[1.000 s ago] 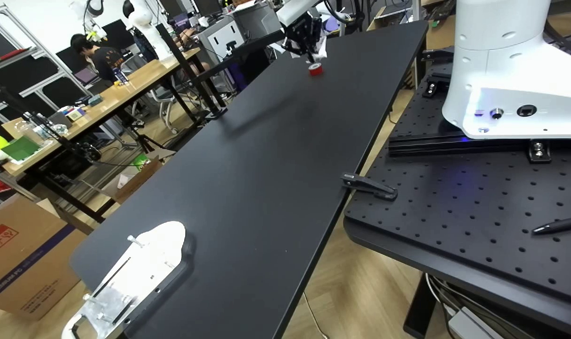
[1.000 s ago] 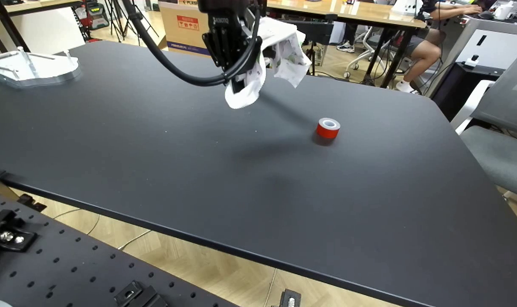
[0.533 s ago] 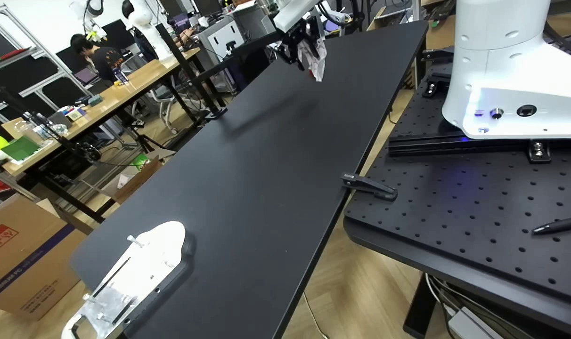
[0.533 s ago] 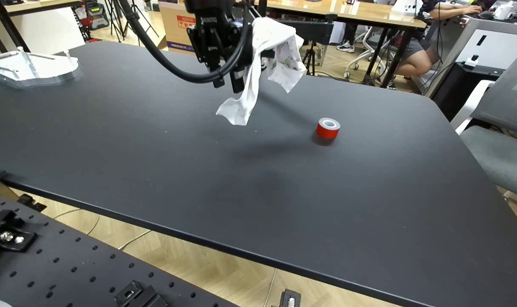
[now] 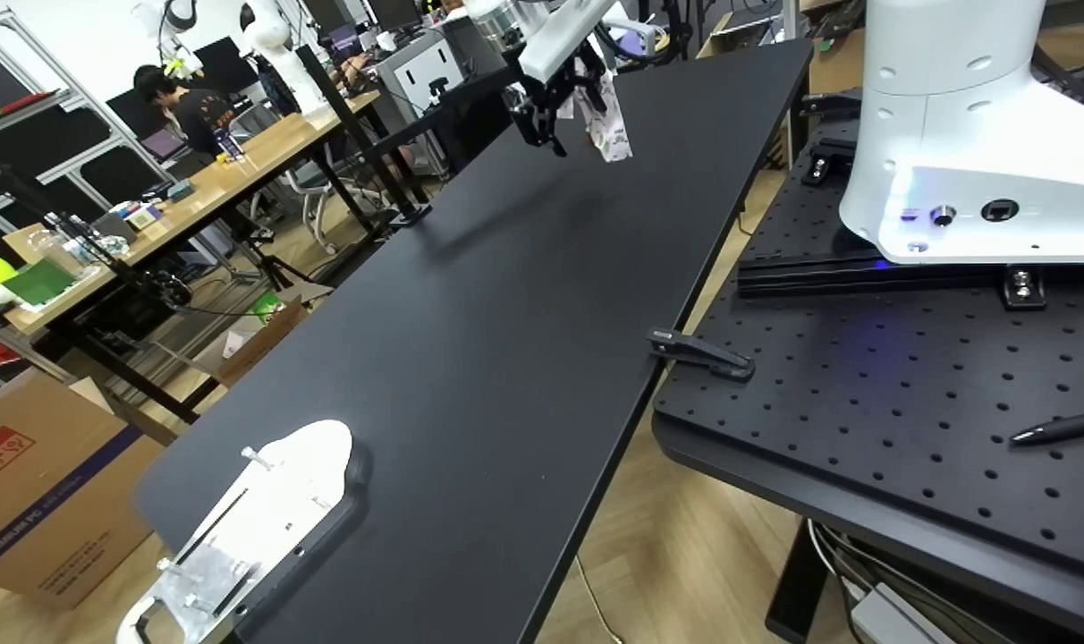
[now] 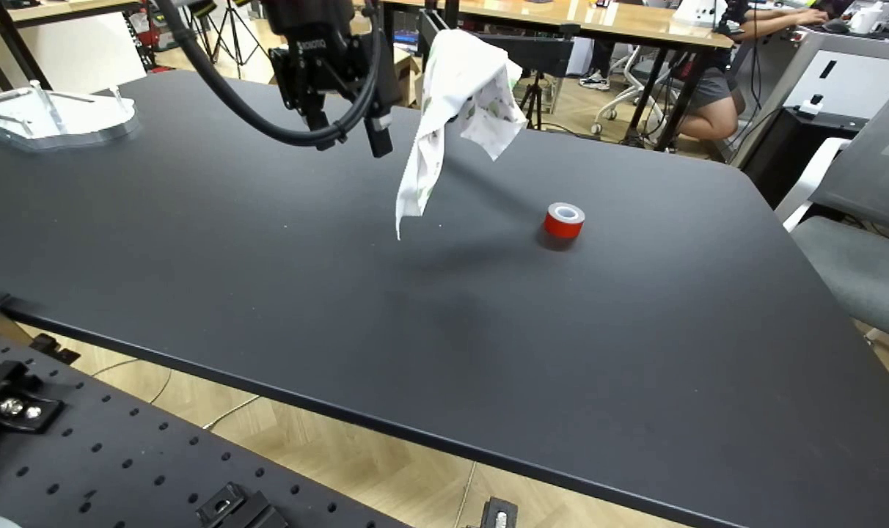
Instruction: Hang the cloth on the black stand
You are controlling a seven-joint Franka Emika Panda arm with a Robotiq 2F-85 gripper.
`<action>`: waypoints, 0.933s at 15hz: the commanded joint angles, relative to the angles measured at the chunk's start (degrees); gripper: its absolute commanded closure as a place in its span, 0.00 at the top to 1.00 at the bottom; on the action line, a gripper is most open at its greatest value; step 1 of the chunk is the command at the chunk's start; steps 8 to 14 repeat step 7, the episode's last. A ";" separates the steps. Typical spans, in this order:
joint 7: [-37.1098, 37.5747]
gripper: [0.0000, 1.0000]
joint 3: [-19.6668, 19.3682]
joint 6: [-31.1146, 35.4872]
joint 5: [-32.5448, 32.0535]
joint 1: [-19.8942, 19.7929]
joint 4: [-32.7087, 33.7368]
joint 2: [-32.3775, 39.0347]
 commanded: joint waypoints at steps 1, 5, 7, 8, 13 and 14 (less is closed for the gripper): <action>-0.35 1.00 -0.17 -0.49 0.45 1.08 -0.10 -0.04; -0.65 1.00 0.38 -1.24 0.86 1.89 -0.17 -0.02; -0.76 1.00 0.37 -1.25 0.86 1.89 -0.17 -0.02; -0.76 1.00 0.37 -1.25 0.86 1.89 -0.17 -0.02; -0.76 1.00 0.37 -1.25 0.86 1.89 -0.17 -0.02; -0.76 1.00 0.37 -1.25 0.86 1.89 -0.17 -0.02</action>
